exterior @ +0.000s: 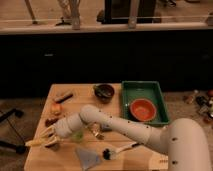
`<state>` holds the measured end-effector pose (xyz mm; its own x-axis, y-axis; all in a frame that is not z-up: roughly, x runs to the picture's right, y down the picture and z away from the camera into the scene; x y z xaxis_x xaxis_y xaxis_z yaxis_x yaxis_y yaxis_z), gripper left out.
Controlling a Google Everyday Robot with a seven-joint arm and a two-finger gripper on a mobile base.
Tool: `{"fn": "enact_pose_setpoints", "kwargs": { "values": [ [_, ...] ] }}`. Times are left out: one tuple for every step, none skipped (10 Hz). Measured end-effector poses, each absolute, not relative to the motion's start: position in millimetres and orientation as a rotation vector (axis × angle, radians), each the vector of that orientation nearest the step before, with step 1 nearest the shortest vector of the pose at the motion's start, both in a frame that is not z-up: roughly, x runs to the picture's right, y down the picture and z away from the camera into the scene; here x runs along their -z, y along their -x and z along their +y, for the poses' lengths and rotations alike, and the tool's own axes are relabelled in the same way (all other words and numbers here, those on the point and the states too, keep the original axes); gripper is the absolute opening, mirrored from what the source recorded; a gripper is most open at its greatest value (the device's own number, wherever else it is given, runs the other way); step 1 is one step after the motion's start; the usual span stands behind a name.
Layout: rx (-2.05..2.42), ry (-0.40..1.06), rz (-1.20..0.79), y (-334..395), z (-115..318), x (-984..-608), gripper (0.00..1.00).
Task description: Place banana in metal cup
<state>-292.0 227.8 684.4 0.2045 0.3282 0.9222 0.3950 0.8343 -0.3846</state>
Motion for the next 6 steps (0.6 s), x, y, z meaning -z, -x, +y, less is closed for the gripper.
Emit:
{"fn": "enact_pose_setpoints", "kwargs": {
  "values": [
    [0.043, 0.638, -1.395, 291.2, 229.2, -686.1, 0.00],
    [0.036, 0.643, -1.396, 290.8, 229.5, -687.5, 0.01],
    [0.027, 0.649, -1.397, 290.0, 230.3, -688.9, 0.07],
    [0.018, 0.653, -1.397, 289.0, 231.1, -689.9, 0.15],
    [0.007, 0.657, -1.399, 287.7, 231.4, -690.8, 0.27],
    [0.001, 0.661, -1.400, 287.2, 232.0, -691.6, 0.37]
  ]
}}
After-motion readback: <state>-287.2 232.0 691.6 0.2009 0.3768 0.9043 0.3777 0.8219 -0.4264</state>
